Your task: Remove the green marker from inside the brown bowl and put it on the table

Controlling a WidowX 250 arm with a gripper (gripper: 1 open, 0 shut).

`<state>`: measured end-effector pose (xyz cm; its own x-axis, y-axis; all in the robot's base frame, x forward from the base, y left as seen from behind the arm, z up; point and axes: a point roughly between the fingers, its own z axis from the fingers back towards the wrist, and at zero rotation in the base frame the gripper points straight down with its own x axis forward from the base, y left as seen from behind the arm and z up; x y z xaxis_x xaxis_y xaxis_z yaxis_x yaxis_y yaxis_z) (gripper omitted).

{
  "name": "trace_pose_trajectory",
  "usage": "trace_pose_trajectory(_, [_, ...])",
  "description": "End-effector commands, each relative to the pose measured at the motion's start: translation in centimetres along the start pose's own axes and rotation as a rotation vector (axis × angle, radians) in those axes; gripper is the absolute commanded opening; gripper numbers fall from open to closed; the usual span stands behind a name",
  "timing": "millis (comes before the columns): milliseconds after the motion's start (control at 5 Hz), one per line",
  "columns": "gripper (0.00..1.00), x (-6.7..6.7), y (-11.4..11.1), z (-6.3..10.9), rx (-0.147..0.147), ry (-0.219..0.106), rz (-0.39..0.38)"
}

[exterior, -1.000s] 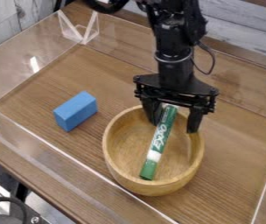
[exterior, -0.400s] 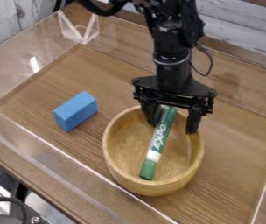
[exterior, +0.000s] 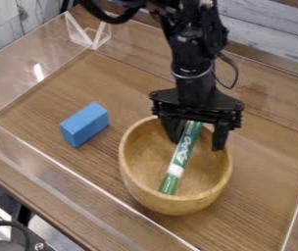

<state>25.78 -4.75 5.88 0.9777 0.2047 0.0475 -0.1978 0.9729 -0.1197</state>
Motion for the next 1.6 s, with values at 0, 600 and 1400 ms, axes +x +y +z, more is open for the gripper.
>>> trace_pose_trajectory(0, [1.0, 0.1, -0.3, 0.6, -0.004, -0.028, -0.008])
trace_pose_trajectory(600, [1.0, -0.8, -0.4, 0.1, 0.008, -0.023, 0.011])
trace_pose_trajectory(1400, [1.0, -1.8, -0.7, 0.4, 0.006, -0.019, 0.049])
